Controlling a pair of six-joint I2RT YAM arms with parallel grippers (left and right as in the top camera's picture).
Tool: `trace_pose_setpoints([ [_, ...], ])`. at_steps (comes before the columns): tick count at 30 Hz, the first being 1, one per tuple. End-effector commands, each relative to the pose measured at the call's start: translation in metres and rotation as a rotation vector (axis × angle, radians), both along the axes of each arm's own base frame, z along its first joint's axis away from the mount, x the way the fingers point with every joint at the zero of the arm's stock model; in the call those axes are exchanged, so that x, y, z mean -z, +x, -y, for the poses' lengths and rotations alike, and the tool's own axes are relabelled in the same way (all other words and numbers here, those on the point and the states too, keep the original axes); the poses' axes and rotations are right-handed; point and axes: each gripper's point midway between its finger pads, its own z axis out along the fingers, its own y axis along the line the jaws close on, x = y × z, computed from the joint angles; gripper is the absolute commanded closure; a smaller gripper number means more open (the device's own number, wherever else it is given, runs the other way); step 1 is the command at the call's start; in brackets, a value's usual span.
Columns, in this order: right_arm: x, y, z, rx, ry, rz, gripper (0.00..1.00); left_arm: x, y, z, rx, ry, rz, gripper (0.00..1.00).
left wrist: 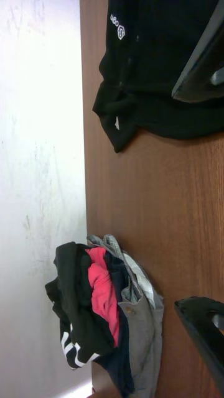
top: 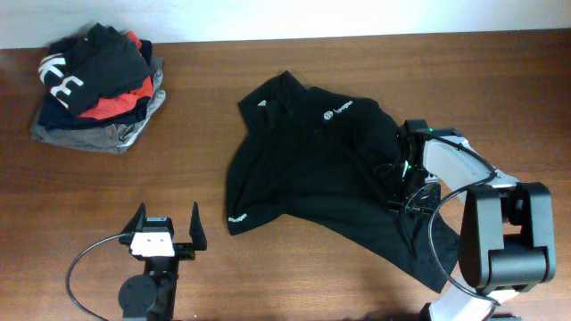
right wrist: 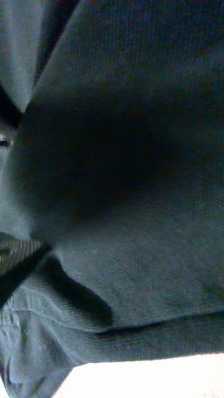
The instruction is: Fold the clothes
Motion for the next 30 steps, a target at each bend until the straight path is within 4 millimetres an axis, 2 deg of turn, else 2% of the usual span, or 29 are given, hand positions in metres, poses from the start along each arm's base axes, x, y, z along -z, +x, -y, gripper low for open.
trace_pose_setpoints([
  [1, -0.002, 0.001, 0.006, 0.008, -0.028, 0.014, 0.61, 0.001, 0.0, 0.001, 0.008, 0.018, 0.0, 0.01],
  [7, -0.001, 0.007, 0.006, 0.009, -0.027, 0.037, 0.93, 0.001, 0.0, 0.001, 0.008, 0.018, 0.0, 0.01],
  [8, 0.0, 0.009, 0.006, 0.009, -0.027, 0.045, 0.95, 0.001, 0.0, 0.001, 0.008, 0.018, 0.0, 0.01],
  [14, -0.014, 0.031, 0.009, -0.005, -0.043, 0.106, 0.96, 0.001, 0.0, 0.001, 0.008, 0.018, 0.0, 0.01],
  [20, -0.047, 0.07, 0.019, -0.02, -0.1, 0.213, 0.92, 0.001, 0.0, 0.001, 0.008, 0.018, 0.0, 0.01],
  [24, -0.07, 0.096, 0.039, -0.015, -0.205, 0.3, 0.89, 0.001, 0.0, 0.001, 0.008, 0.018, 0.0, 0.01],
  [30, -0.088, 0.114, 0.076, 0.067, -0.276, 0.375, 0.89, 0.001, 0.0, 0.001, 0.008, 0.018, 0.0, 0.01],
])
